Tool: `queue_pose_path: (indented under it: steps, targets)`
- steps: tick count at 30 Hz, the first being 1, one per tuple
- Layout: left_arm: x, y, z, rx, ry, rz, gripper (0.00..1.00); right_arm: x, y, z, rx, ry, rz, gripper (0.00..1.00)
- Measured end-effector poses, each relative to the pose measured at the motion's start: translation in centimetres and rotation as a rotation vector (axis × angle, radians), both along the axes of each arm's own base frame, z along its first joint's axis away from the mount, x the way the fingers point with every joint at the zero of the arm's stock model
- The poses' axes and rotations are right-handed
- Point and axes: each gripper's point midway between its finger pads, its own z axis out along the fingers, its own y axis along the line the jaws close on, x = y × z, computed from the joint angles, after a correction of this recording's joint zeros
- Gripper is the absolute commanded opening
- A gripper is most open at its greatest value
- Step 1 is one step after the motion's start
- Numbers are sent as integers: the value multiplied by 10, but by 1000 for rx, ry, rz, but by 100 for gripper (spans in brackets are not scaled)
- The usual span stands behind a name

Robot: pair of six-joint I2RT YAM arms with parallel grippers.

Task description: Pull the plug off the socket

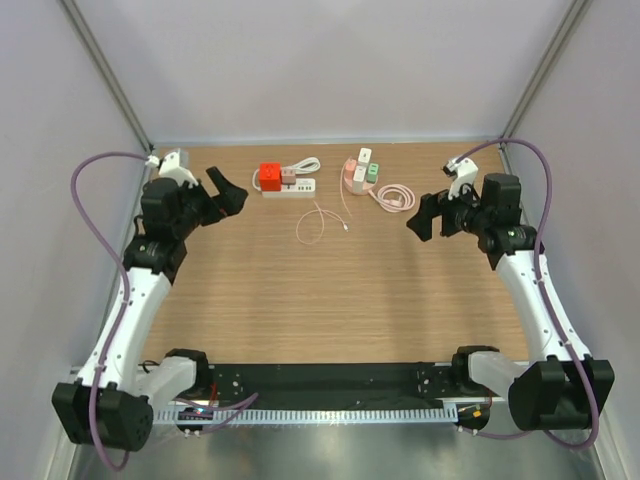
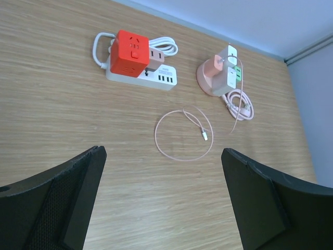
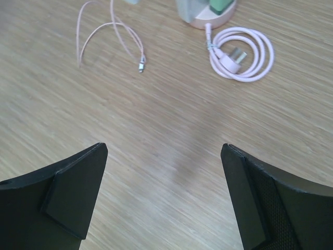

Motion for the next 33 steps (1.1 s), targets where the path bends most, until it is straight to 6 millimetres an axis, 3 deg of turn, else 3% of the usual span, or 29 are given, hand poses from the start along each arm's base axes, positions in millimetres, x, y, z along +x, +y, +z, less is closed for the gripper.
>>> queue_pose_path:
  steps: [7,13,21,28,33]
  targets:
    - [40,-12,-11,-37,153,-10,100,-10,19,-7,40,20,147,100]
    - [89,-27,-22,12,267,-20,100,-15,17,-17,63,43,156,100]
    - [158,-42,-73,193,423,15,100,-17,17,-17,76,49,160,100]
    - [182,-51,-132,354,558,15,100,-18,18,-17,83,49,169,100]
    - [188,-55,-147,408,584,7,100,-18,18,-17,84,51,171,100]
